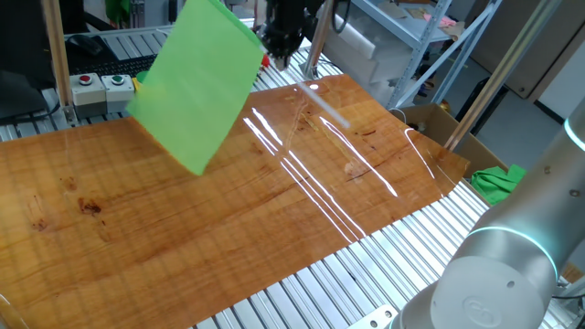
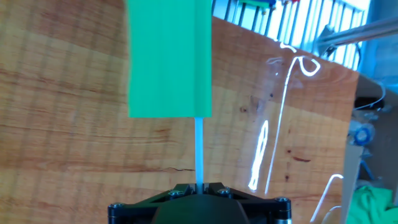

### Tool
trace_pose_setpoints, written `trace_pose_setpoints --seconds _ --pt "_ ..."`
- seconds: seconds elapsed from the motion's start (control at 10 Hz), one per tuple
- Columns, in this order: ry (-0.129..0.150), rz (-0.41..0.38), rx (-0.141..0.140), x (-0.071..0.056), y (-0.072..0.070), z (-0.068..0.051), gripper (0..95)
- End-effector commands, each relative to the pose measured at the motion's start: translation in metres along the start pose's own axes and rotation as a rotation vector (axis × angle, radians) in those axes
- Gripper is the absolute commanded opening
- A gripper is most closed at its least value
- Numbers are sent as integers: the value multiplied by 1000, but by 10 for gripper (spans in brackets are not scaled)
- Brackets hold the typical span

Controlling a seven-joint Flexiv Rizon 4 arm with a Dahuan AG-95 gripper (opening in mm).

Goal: Wave the flag

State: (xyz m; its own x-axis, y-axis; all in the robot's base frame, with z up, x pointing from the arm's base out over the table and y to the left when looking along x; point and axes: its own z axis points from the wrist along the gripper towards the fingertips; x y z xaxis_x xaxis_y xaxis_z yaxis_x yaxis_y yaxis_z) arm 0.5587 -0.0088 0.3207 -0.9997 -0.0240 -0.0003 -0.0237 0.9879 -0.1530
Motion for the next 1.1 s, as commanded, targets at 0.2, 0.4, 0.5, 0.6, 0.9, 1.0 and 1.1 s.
trace_pose_setpoints --seconds 0.2,0.4,0.5,0.6,0.9,1.0,1.1 --pt "-5 67 -10 -15 31 51 190" --pt "-7 80 -6 -19 42 74 190" --pt "-6 86 -6 -23 48 89 190" --pt "-4 90 -8 -24 50 96 190" --pt "19 94 -31 -25 52 111 0" --pt "12 67 -49 -24 54 121 0" --pt "8 42 -60 -24 54 125 0"
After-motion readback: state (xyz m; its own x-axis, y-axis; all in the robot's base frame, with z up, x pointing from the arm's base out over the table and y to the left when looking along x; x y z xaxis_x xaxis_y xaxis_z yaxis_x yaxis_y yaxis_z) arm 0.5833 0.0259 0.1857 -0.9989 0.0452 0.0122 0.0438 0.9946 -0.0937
